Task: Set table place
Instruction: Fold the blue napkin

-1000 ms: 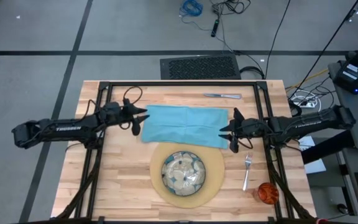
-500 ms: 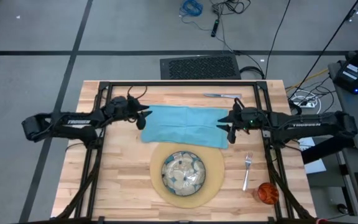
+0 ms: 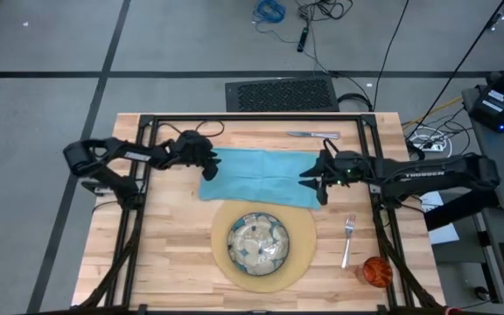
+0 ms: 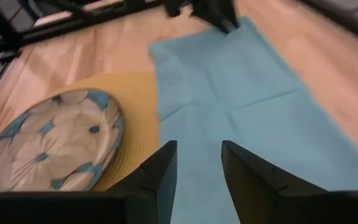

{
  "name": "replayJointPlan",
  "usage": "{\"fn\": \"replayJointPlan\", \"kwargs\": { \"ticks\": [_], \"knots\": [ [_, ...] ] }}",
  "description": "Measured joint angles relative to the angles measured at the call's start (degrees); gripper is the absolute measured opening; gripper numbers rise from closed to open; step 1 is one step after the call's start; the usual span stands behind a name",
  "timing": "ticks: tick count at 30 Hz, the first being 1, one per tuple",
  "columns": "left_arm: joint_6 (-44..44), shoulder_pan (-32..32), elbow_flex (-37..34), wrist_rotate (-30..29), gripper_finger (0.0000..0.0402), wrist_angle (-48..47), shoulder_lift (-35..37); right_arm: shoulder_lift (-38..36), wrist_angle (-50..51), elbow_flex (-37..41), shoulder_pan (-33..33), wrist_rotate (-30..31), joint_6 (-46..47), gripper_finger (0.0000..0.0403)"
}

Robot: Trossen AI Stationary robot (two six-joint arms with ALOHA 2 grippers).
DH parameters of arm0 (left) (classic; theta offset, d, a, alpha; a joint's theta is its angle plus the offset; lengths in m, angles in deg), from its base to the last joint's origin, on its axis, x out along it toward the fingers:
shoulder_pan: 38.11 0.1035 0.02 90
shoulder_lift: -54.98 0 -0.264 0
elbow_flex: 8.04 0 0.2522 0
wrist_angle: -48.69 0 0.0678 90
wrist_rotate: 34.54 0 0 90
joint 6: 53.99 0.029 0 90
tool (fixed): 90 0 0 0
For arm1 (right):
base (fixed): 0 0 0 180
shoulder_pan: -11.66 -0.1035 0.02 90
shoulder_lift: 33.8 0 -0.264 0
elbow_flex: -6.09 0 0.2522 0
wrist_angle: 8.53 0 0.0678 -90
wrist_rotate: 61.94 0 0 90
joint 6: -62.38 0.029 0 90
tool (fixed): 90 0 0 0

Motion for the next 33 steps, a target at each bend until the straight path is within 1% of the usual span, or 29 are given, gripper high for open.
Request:
{"fn": "replayJointPlan", "kwargs": {
  "ticks": [2, 5, 8, 13, 20, 25, 27, 30, 33],
  "knots": [
    [0.28, 0.21, 0.91, 0.01, 0.0136, -0.16, -1.24, 0.91, -0.04, 0.0, -0.79, -0.3, 0.18, 0.0116],
    [1.58, 0.41, 2.21, 0.01, 0.0136, -4.07, -3.28, 2.09, -0.21, 0.0, -1.8, -0.31, 0.53, 0.0116],
    [1.92, 0.42, 3.2, -0.01, 0.0136, -4.46, -4.35, 3.09, -0.53, 0.0, -2.78, -0.3, 1.29, 0.0116],
    [2.15, 0.76, 4.94, -0.01, 0.0136, -7.3, -4.72, 4.36, -0.72, -0.02, -5.62, -0.32, 2.34, 0.0116],
    [6.68, 1.53, 9.29, -1.26, 0.0136, -18.29, -4.67, 5.89, 3.39, -0.04, -7.75, -0.02, 5.45, 0.0116],
    [7.49, 1.89, 10.43, -2.58, 0.0136, -20.53, -4.69, 7.9, 4.37, -0.04, -8.59, 0.0, 7.65, 0.0116],
    [7.4, 2.34, 10.58, -3.33, 0.0136, -21.47, -4.69, 9.28, 5.09, -0.04, -8.58, 0.82, 8.15, 0.0116],
    [6.68, 2.87, 10.77, -5.05, 0.0136, -24.78, -4.63, 11.59, 6.56, -0.06, -8.17, 4.44, 8.55, 0.0116],
    [5.84, 2.8, 10.47, -5.23, 0.0136, -26.71, -4.54, 13.87, 6.45, -0.04, -6.74, 4.84, 8.22, 0.0116]
  ]
}}
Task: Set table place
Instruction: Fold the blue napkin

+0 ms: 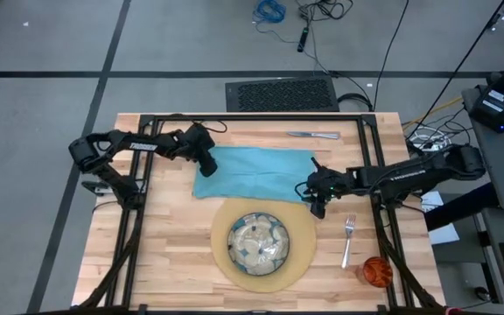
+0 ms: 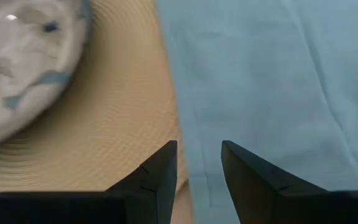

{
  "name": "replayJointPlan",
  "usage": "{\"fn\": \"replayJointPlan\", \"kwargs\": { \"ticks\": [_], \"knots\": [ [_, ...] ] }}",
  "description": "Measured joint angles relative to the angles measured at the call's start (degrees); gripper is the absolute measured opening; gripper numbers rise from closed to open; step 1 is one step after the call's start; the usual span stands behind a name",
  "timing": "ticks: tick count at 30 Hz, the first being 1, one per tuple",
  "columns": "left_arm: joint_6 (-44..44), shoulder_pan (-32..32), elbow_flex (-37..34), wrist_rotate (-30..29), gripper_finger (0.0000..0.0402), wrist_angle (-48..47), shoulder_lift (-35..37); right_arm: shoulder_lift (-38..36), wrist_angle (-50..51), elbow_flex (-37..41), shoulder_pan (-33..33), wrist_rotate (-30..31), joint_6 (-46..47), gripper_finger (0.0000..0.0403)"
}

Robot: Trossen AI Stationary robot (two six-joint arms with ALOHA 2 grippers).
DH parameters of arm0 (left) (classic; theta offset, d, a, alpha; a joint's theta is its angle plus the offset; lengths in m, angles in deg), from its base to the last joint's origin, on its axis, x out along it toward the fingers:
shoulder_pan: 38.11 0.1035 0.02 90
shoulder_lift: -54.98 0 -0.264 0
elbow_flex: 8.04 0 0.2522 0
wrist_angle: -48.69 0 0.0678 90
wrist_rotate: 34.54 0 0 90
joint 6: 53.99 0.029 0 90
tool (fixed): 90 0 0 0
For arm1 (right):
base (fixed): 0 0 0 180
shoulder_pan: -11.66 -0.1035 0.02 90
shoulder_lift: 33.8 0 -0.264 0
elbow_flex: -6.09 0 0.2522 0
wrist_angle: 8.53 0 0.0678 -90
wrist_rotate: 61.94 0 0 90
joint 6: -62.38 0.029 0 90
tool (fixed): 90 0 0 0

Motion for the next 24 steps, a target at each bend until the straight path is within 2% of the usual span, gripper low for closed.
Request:
{"fn": "replayJointPlan", "kwargs": {
  "ticks": [6, 10, 14, 24],
  "knots": [
    [-1.27, -2.45, -0.16, -0.4, 0.0136, -0.03, -0.02, 2.49, -1.52, -0.02, 4.55, 4.37, 2.08, 0.0116],
    [-1.83, -2.58, -0.24, -0.32, 0.0136, 0.19, -0.04, 3.88, -1.25, -0.02, 8.07, 3.78, 3.03, 0.0116],
    [-3.2, -2.62, -0.44, 0.31, 0.0136, 2.21, -0.13, 6.09, -1.18, -0.02, 11.33, 0.68, 2.48, 0.0116],
    [-4.05, -2.72, -0.49, 1.62, 0.0136, 4.21, -0.22, 10.06, -4.39, -0.02, 20.04, 1.0, 0.02, 0.0116]
  ]
}}
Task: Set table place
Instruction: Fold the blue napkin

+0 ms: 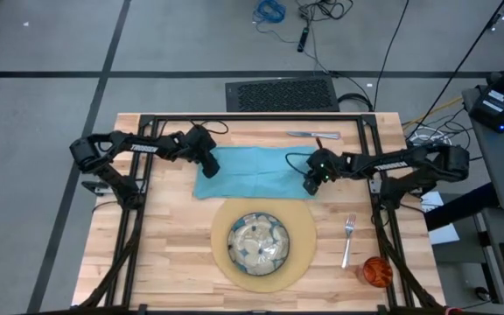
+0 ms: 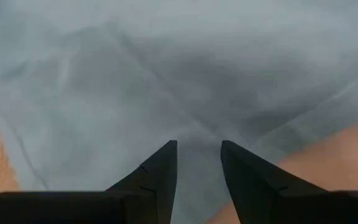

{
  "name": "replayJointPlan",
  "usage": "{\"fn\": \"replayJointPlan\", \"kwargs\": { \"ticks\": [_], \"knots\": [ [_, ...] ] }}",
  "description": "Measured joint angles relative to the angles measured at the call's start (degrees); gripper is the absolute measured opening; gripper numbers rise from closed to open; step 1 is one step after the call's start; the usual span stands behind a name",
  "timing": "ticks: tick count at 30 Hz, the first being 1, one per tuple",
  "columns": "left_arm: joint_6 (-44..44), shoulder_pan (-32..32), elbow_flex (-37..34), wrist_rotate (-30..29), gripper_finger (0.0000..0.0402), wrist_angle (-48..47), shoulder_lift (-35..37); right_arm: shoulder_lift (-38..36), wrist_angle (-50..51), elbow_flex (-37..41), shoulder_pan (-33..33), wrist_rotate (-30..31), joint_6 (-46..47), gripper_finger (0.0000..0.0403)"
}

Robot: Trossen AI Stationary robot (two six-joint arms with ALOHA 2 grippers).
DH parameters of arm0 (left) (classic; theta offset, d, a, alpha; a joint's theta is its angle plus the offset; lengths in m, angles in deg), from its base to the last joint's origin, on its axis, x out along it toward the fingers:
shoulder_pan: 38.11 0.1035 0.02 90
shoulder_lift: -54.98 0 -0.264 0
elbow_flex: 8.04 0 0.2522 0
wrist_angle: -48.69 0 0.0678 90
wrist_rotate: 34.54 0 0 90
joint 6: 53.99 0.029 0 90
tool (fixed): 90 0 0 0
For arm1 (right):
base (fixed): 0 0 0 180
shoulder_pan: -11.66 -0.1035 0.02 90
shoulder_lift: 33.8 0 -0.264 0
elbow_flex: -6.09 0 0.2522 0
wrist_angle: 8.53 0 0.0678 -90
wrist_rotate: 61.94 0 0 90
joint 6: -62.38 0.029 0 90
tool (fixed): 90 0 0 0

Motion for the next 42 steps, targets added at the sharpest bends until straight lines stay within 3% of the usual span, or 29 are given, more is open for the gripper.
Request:
{"fn": "replayJointPlan", "kwargs": {
  "ticks": [3, 9, 17, 22, 26, 33, 38, 42],
  "knots": [
    [0.1, 0.0, 0.02, 0.0, 0.0136, 0.07, 0.0, 0.22, -2.5, 0.0, 2.89, -0.32, -0.67, 0.0116],
    [1.06, -0.04, 0.02, -0.61, 0.0136, 0.3, 0.0, 0.11, -0.59, -0.02, 2.2, -10.41, 1.88, 0.0116],
    [1.18, -0.11, 0.02, -3.91, 0.0136, 1.99, -0.04, -1.23, -1.96, -1.37, -4.91, -8.53, 4.85, 0.0116],
    [-0.31, -0.36, -0.12, -1.69, 0.0136, 5.09, 1.39, -4.89, 2.26, -4.02, -3.75, -4.65, 1.38, 0.0116],
    [-0.39, -0.55, 1.01, -1.46, 0.0136, 6.19, 3.73, -6.43, 5.47, -4.69, 0.74, -3.42, -1.14, 0.0116],
    [0.35, -0.52, 1.77, -1.51, 0.0136, 2.15, 3.96, -6.82, 6.09, -6.44, 12.67, -13.22, -7.09, 0.0116],
    [1.11, -0.76, 1.79, -1.54, 0.0136, -0.82, 3.98, -6.84, 17.43, -13.34, 19.44, -14.76, -14.49, 0.0116],
    [1.07, -0.81, 1.81, -1.55, 0.0136, -1.05, 3.98, -6.24, 24.96, -16.65, 25.38, -14.6, -15.11, 0.0116]
  ]
}}
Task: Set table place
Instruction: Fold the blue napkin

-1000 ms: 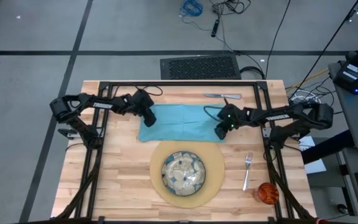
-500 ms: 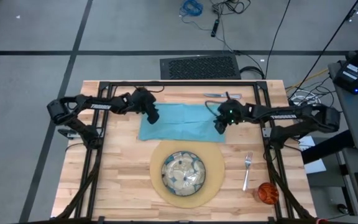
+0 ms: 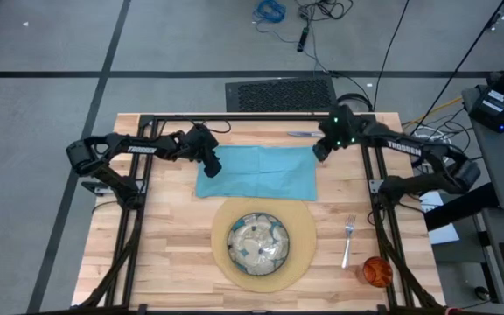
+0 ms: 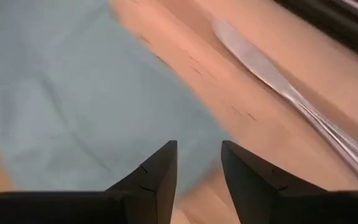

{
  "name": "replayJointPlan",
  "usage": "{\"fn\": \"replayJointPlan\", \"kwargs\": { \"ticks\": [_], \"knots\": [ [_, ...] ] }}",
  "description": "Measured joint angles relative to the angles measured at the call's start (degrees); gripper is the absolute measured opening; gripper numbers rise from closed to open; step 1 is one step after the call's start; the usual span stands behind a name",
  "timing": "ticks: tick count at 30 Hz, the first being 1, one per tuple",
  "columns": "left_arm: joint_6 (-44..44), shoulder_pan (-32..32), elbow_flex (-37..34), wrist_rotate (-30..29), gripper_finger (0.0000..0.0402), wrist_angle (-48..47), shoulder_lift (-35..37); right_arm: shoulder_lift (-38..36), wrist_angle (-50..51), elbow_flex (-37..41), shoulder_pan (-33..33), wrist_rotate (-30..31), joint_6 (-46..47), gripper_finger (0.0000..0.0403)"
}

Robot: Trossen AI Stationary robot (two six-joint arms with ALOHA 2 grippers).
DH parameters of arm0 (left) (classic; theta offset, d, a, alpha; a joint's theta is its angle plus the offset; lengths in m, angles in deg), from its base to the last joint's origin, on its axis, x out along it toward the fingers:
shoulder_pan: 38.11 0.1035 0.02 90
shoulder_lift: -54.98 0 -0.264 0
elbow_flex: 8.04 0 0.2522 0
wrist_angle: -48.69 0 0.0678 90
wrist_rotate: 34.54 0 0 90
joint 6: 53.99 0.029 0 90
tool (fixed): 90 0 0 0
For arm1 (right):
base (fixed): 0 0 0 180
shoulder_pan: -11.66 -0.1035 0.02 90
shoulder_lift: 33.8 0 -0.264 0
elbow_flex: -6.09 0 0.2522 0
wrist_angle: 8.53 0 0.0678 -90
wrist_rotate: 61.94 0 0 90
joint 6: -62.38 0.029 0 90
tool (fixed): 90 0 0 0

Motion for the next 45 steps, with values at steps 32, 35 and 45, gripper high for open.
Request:
{"fn": "replayJointPlan", "kwargs": {
  "ticks": [32, 35, 45],
  "knots": [
    [0.1, -0.44, 0.07, -0.17, 0.0136, -1.63, 0.11, 18.02, -11.21, -0.1, 2.82, -12.1, 0.56, 0.0107],
    [0.13, -0.44, 0.07, -0.17, 0.0136, -1.66, 0.11, 18.02, -9.46, -0.1, 2.83, -12.36, -1.01, 0.0054],
    [0.31, -0.44, 0.07, -0.17, 0.0136, -1.88, 0.11, 18.02, -8.8, -0.1, 1.5, -7.47, -3.72, 0.0]
  ]
}}
